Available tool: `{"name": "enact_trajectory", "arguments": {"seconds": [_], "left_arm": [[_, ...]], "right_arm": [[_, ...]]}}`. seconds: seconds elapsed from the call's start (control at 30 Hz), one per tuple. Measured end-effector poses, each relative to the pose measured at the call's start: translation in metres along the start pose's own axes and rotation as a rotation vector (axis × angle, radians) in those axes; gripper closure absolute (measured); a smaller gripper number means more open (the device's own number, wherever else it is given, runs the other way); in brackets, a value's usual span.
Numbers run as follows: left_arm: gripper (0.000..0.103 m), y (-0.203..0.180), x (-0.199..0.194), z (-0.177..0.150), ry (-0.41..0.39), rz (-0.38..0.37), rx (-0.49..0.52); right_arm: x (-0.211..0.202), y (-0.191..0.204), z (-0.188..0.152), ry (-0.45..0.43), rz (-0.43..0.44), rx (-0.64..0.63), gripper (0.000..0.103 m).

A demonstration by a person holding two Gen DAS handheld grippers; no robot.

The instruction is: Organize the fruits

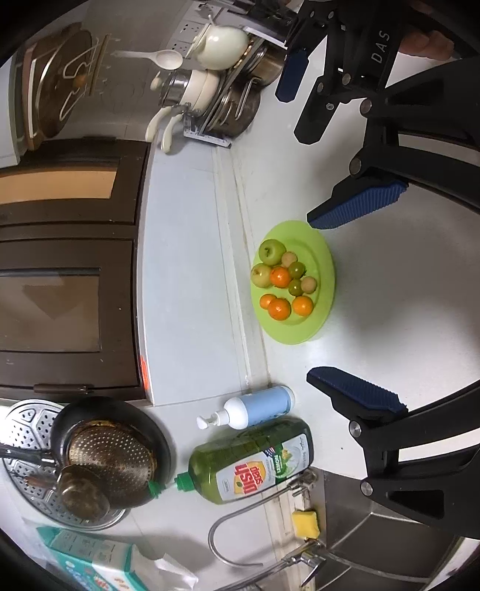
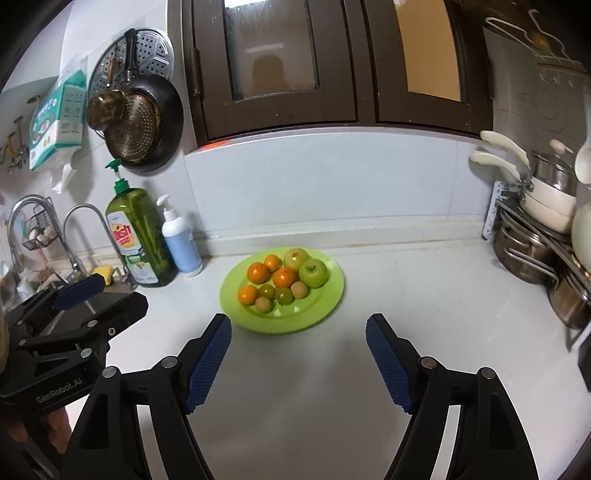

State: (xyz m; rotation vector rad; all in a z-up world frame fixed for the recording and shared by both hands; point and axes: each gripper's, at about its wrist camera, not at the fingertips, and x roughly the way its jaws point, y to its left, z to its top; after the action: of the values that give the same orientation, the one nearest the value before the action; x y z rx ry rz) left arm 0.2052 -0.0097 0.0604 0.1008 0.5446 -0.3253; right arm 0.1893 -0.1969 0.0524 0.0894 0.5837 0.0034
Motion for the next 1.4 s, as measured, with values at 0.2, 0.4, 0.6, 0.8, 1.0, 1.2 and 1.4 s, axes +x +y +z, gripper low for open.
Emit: {"name": "enact_trajectory", "arguments": {"seconds": [0.2, 0.4, 0.6, 0.8, 1.0, 1.2, 1.4], "left_arm": [[0.017, -0.005, -0.027, -0.011, -0.032, 0.030, 0.005], [0.014, -0.006, -0.046, -0.023, -0.034, 0.039, -0.007], [0.011, -0.005, -0.062, -0.032, -0.059, 0.053, -0.027], [0.008, -0.007, -0.073, -0.035, -0.079, 0.051, -0.019], [0.007, -0.006, -0.076, -0.039, -0.068, 0.035, -0.034], [0.004, -0.002, -0.081, -0.042, -0.078, 0.045, -0.055], [0.003, 0.000, -0.083, -0.044, -0.079, 0.050, -0.059]], "right_arm": [[-0.027, -0.002, -0.019, -0.020, -0.030, -0.001, 0.025], [-0.050, -0.002, -0.033, -0.045, -0.067, -0.001, 0.024], [-0.068, 0.001, -0.040, -0.061, -0.068, 0.011, 0.024], [-0.082, 0.005, -0.046, -0.077, -0.055, 0.018, 0.024], [-0.088, 0.005, -0.047, -0.092, -0.063, 0.027, 0.024], [-0.091, 0.010, -0.049, -0.094, -0.063, 0.016, 0.024], [-0.093, 0.012, -0.048, -0.104, -0.057, 0.010, 0.024]]}}
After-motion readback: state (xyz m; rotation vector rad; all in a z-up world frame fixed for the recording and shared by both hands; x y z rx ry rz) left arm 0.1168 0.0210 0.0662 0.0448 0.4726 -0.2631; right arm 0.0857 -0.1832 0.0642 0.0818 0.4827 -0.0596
